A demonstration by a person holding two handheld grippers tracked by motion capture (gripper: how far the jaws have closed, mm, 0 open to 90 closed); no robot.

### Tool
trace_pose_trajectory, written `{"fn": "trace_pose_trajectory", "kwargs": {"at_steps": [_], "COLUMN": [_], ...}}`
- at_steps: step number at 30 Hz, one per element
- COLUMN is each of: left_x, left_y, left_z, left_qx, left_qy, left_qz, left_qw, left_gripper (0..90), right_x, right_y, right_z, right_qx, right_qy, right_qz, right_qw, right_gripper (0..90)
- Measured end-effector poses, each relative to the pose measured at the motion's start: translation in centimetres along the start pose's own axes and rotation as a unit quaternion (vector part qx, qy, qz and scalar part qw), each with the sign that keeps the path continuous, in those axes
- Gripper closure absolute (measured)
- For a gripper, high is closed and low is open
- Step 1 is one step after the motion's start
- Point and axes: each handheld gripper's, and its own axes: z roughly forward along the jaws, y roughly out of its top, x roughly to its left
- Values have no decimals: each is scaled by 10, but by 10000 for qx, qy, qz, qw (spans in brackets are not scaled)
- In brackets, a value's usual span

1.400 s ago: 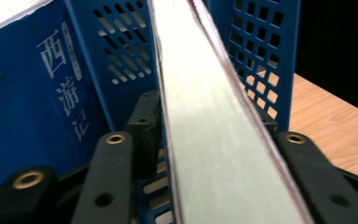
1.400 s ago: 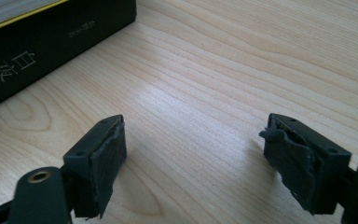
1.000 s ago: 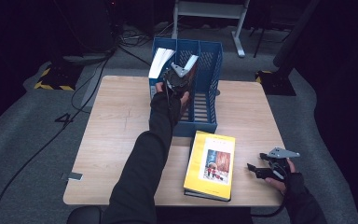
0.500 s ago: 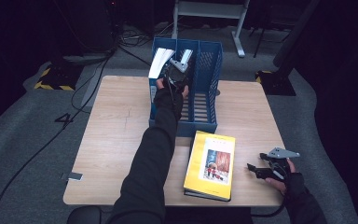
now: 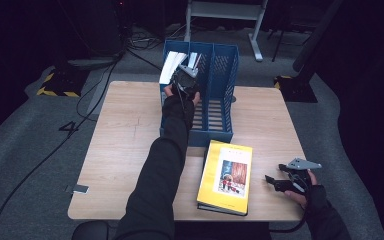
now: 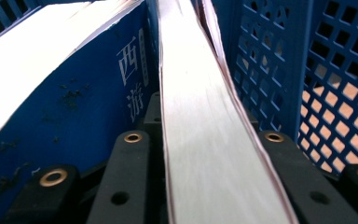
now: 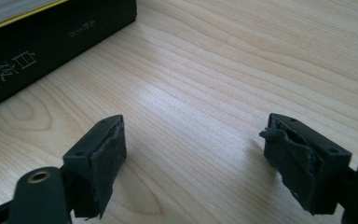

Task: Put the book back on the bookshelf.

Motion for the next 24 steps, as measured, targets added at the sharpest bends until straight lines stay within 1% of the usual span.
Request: {"fn": "trace_pose_trajectory", "kwargs": {"at_steps": [1,2,5,7,8,11,13,14,16,17,18,20,24], "left_x": [0,1,2,3,3,4,5,6,5,5,5,3,4], "left_y": [0,0,-1,-2,-4,-8,-11,-12,-15,-15,-16,-18,-20], "left_z": [0,-3,-6,-9,-11,-15,-18,-19,-24,-24,-27,-30,-37], "left_qx": [0,-3,-14,-27,-30,-65,-36,-63,-75,-75,-61,-66,-90], "left_qy": [0,-48,-108,-165,-222,-246,-347,-376,-497,-497,-545,-649,-733], "left_qz": [0,66,66,129,217,229,207,207,238,238,291,326,389], "left_qw": [10000,10000,9999,9998,9995,9994,9992,9991,9985,9985,9981,9973,9965], "left_gripper": [665,660,650,624,606,559,551,541,510,506,506,484,463], "right_x": [0,0,0,0,0,0,0,0,0,0,0,0,0], "right_y": [0,0,0,0,0,0,0,0,0,0,0,0,0], "right_z": [0,0,0,0,0,0,0,0,0,0,0,0,0], "right_qx": [0,4,5,1,2,2,2,2,6,6,7,5,6], "right_qy": [0,2,5,-2,-2,-1,-2,0,1,1,1,0,0], "right_qz": [0,12,7,10,10,10,10,11,12,12,13,9,11], "right_qw": [10000,10000,10000,10000,10000,10000,10000,10000,10000,10000,10000,10000,10000], "right_gripper": [212,211,211,210,211,210,210,210,210,210,210,210,210]}}
